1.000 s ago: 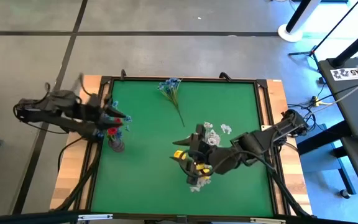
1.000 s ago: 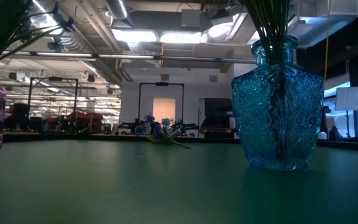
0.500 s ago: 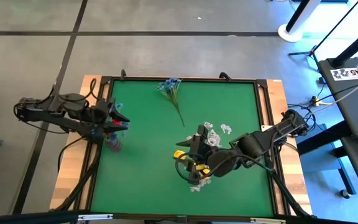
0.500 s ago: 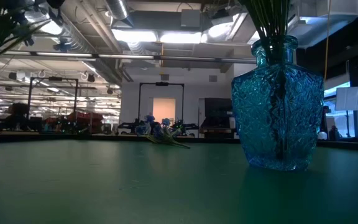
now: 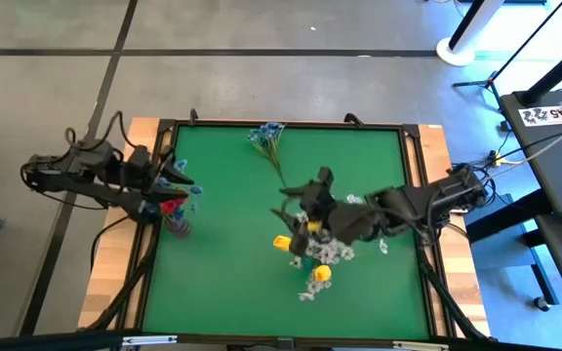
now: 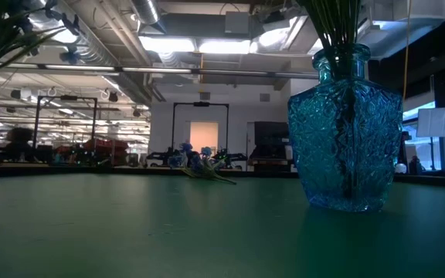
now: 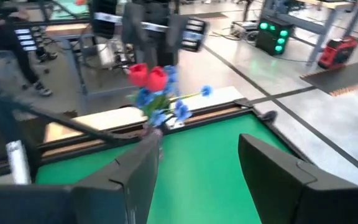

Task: Sort flowers into vase by color
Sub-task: Put the blue flower into the purple vase

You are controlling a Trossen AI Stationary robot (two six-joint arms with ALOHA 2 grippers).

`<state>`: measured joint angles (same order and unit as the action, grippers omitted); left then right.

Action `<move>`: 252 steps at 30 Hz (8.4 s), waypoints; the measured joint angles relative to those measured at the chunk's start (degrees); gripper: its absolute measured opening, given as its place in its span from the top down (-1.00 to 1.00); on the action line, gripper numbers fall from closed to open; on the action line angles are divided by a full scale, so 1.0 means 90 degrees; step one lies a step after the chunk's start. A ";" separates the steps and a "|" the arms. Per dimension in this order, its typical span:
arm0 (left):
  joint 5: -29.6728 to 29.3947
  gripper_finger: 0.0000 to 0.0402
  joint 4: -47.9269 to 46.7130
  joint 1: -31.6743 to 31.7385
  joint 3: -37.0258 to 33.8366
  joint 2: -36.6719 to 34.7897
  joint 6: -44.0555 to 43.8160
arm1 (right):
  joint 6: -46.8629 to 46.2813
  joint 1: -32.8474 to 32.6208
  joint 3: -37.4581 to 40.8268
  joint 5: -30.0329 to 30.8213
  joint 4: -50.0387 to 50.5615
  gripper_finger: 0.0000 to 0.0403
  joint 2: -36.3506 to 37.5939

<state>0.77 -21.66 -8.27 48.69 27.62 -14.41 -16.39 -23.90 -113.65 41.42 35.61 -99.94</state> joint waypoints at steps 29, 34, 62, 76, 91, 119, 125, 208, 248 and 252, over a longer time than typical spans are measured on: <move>-0.0174 0.24 -0.1314 0.0000 -0.0005 -0.0780 -0.0173 | -0.1820 0.3948 0.0308 -0.2408 0.0072 -0.09 -0.1837; -0.0183 0.24 -0.1608 0.0000 -0.0005 -0.0780 -0.0314 | -0.1979 0.3950 0.0306 -0.2393 0.0108 -0.09 -0.2462; -0.0312 0.26 -0.1682 -0.0002 -0.0265 -0.0780 -0.0379 | -0.2678 0.3951 0.0286 -0.2896 0.1155 -0.06 -0.4095; -0.0349 0.26 -0.1322 -0.0002 -0.0263 -0.0780 -0.0336 | -0.2326 0.3831 0.0315 -0.2736 0.0935 0.95 -0.4055; -0.0532 0.26 -0.1157 -0.0001 0.0228 -0.0780 -0.0041 | 0.0020 0.2109 -0.0461 -0.0184 -0.0505 0.93 -0.2282; 0.1068 -0.12 0.3014 -0.0620 0.0236 0.2113 0.1470 | 0.1986 0.0500 -0.0624 -0.1200 -0.3948 0.94 -0.1827; 0.0457 -0.11 0.3289 -0.0864 0.0236 0.2135 0.1562 | 0.1968 0.0483 -0.0624 -0.1113 -0.3936 0.94 -0.1827; -0.7482 0.92 -0.7051 -0.9109 0.0552 0.3394 -0.5387 | 0.0944 -0.0926 -0.0627 0.1335 -0.0455 -0.37 -0.1513; -0.6851 0.92 -0.7598 -0.8543 0.0148 0.2773 -0.5678 | 0.0948 -0.0926 -0.0627 0.1274 -0.0436 -0.37 -0.1518; -0.6863 0.92 -0.7600 -0.8401 0.0148 0.2573 -0.5685 | 0.0951 -0.0926 -0.0627 0.1272 -0.0431 -0.37 -0.1518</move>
<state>-61.00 -90.06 -83.88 50.02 50.78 -65.57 -7.84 -32.23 -119.28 52.86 31.73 -113.60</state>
